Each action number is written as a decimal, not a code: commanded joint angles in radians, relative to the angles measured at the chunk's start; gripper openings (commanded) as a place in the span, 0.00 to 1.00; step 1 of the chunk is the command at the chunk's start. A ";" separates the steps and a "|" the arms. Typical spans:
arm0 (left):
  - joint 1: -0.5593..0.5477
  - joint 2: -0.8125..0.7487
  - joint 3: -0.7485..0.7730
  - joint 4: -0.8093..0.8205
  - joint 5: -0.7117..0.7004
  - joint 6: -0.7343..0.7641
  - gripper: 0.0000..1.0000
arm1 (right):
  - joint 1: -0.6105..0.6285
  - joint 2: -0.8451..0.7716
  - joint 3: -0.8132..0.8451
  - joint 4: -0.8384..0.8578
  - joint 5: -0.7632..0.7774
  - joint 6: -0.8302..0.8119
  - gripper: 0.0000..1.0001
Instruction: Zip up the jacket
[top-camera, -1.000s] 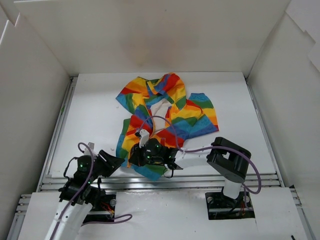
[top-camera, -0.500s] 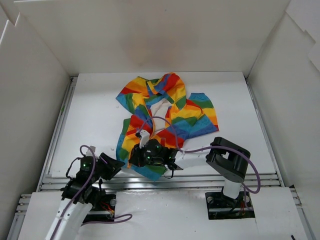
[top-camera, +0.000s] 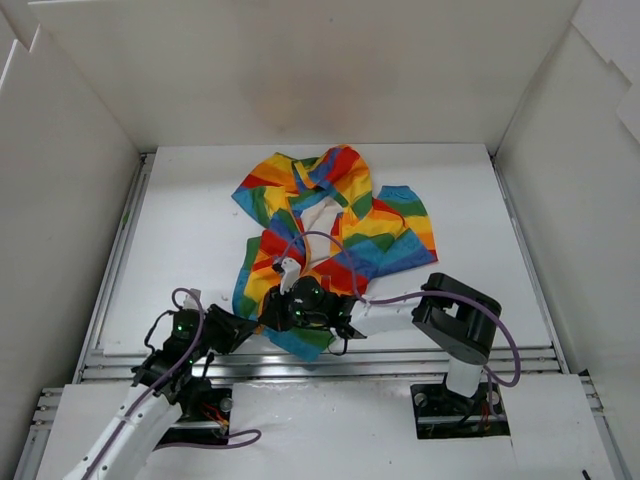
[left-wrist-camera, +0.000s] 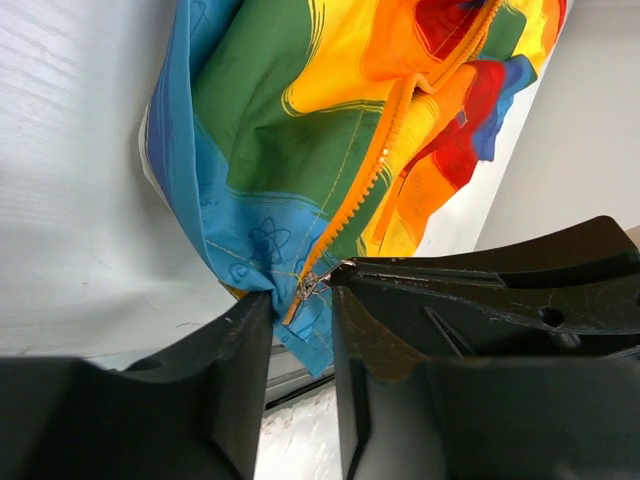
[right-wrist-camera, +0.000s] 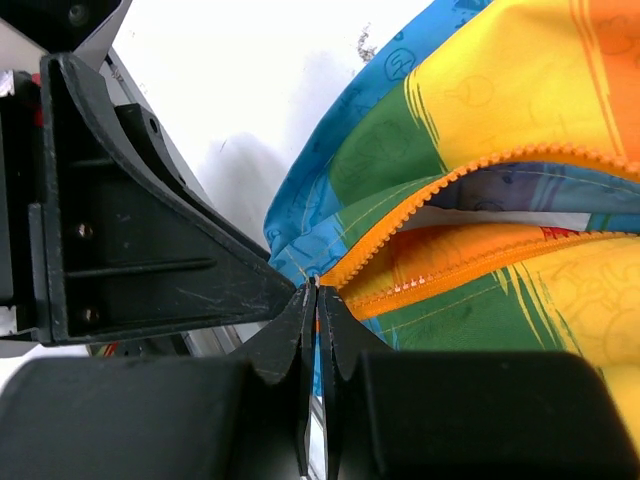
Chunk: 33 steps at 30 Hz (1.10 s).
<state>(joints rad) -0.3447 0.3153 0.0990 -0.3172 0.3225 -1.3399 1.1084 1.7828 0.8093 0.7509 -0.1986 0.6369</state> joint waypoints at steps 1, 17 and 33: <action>-0.030 0.028 -0.041 0.110 -0.051 -0.059 0.22 | 0.002 -0.042 0.021 0.097 -0.012 0.014 0.00; -0.166 -0.028 0.040 -0.006 -0.223 -0.032 0.00 | -0.082 -0.091 0.008 0.102 -0.002 0.040 0.00; -0.191 -0.073 0.401 -0.100 -0.391 0.240 0.00 | -0.409 -0.198 0.347 -0.231 0.470 -0.327 0.00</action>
<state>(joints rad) -0.5304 0.2302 0.4019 -0.4103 0.0074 -1.1984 0.8158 1.6520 1.0332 0.5335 0.0437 0.4458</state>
